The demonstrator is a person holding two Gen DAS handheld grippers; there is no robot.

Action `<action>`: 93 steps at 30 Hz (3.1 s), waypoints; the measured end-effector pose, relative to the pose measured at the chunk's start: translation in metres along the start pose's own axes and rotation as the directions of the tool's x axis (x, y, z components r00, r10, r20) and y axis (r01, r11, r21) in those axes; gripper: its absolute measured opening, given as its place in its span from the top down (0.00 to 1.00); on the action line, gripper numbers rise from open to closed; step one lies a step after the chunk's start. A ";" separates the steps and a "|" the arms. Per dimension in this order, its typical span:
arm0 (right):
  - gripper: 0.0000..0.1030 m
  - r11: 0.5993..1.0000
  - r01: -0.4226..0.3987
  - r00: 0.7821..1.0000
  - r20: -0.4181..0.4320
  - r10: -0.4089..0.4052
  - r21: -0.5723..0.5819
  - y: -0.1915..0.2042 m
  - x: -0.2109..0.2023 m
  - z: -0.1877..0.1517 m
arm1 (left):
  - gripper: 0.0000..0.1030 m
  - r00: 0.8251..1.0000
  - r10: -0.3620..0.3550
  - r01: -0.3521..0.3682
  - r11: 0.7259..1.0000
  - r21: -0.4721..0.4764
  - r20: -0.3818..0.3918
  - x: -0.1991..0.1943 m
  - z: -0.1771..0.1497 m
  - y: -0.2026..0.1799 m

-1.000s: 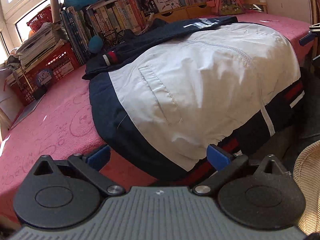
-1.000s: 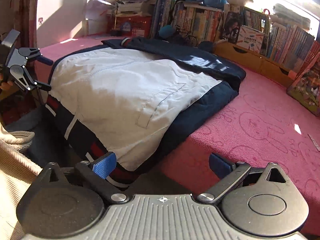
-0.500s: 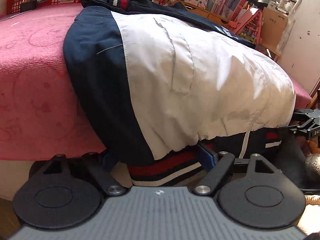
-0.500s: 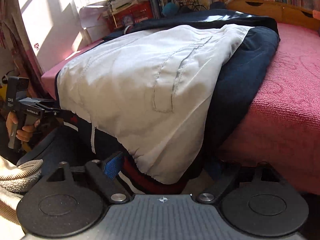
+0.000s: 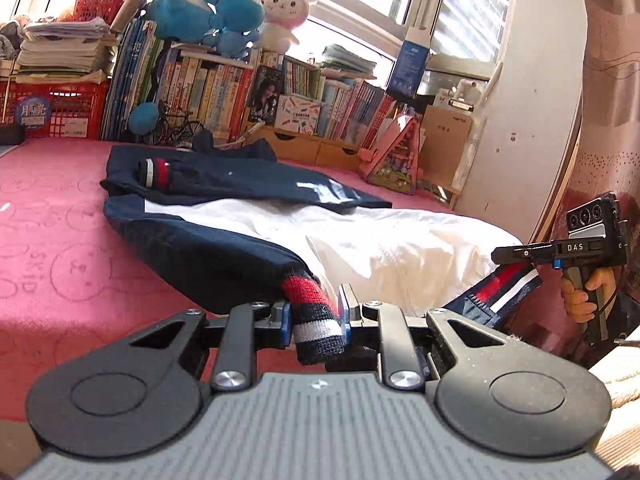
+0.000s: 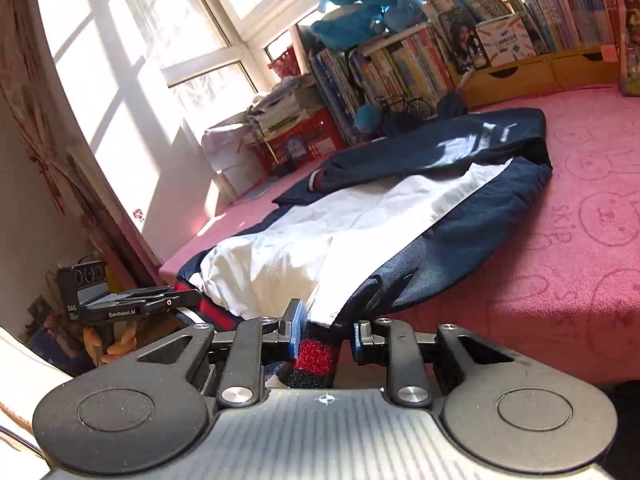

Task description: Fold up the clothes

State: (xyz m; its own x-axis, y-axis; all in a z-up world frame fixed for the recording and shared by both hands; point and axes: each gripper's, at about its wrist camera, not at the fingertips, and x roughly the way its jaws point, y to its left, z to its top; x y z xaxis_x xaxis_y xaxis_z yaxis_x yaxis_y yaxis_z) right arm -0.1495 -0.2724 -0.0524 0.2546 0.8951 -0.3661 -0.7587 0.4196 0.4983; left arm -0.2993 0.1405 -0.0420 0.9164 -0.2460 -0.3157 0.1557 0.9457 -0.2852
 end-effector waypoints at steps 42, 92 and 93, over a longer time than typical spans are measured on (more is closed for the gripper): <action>0.04 0.710 0.553 0.806 0.064 -0.588 -0.435 -0.043 0.174 0.075 | 0.08 0.753 0.634 -0.571 0.763 0.303 -0.177 0.185 0.052 0.061; 0.16 0.716 0.574 0.813 0.170 -0.557 -0.398 -0.062 0.153 0.121 | 0.00 0.891 0.455 -0.425 0.825 0.372 0.008 0.161 0.108 0.077; 0.16 0.715 0.548 0.829 0.168 -0.534 -0.433 -0.056 0.164 0.124 | 0.00 0.896 0.445 -0.413 0.822 0.393 0.011 0.171 0.110 0.076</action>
State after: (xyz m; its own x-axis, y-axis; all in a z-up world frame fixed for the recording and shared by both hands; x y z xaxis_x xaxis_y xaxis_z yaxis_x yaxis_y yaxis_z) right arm 0.0087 -0.1307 -0.0427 0.7166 0.5433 -0.4374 -0.6629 0.7255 -0.1849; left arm -0.0905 0.1936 -0.0185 0.8939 0.2024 -0.4000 -0.1052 0.9620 0.2518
